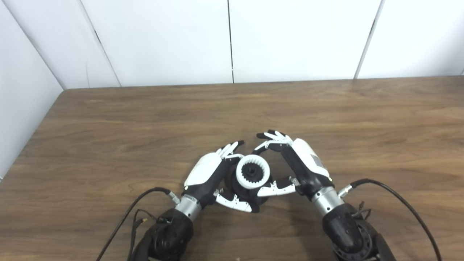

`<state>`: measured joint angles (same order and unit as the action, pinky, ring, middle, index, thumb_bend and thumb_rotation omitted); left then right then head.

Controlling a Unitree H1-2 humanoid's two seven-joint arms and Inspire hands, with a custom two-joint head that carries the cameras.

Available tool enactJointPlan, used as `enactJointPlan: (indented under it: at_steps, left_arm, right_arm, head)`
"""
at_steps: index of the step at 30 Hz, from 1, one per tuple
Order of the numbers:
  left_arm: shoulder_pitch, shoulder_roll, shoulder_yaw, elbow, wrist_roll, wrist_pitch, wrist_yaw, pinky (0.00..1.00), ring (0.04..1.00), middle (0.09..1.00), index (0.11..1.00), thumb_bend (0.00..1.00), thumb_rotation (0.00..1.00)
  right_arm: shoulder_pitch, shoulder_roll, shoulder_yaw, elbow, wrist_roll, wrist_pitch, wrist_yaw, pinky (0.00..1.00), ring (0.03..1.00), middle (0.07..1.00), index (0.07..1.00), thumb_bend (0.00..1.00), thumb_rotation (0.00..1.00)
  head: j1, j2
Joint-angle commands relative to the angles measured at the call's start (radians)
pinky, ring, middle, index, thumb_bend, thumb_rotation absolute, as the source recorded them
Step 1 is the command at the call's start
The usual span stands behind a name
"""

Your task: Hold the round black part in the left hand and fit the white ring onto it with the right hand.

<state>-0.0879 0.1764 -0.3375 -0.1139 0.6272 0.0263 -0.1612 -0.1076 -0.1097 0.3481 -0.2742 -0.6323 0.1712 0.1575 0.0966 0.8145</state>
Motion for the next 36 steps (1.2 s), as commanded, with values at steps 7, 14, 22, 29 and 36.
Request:
enactJointPlan:
  at_steps: [7, 14, 22, 29, 36]
  left_arm:
    - [-0.005, 0.006, -0.007, -0.034, 0.011, 0.003, -0.008, 1.0, 1.0, 1.0, 0.632, 1.0, 0.3]
    - [-0.005, 0.002, -0.011, -0.033, 0.008, 0.002, -0.007, 1.0, 1.0, 1.0, 0.63, 1.0, 0.3]
    - [-0.007, 0.0, -0.01, -0.04, 0.009, 0.014, -0.014, 1.0, 1.0, 1.0, 0.627, 0.99, 0.3]
    - [-0.008, 0.006, -0.003, -0.047, 0.003, 0.031, -0.023, 1.0, 1.0, 1.0, 0.638, 0.99, 0.32]
    - [-0.013, 0.011, 0.005, -0.038, -0.005, 0.014, -0.013, 1.0, 1.0, 1.0, 0.639, 0.99, 0.34]
  right_arm:
    - [-0.04, 0.011, 0.016, 0.014, -0.02, -0.013, -0.001, 1.0, 0.953, 0.88, 0.489, 0.52, 0.15]
    - [-0.048, 0.001, 0.033, 0.001, -0.038, -0.013, 0.012, 1.0, 0.955, 0.882, 0.489, 0.52, 0.16]
    - [-0.043, -0.022, 0.042, -0.01, -0.061, 0.017, 0.042, 1.0, 0.953, 0.887, 0.491, 0.52, 0.16]
    - [-0.042, -0.07, 0.046, -0.052, -0.071, 0.066, 0.129, 0.97, 0.982, 0.959, 0.812, 0.88, 0.37]
    - [-0.05, -0.112, 0.034, -0.09, -0.069, 0.105, 0.205, 0.92, 1.0, 1.0, 0.998, 1.0, 0.41]
  head:
    - [0.0, 0.005]
    - [-0.001, 0.009]
    - [0.005, 0.013]
    - [0.005, 0.012]
    - [0.004, 0.014]
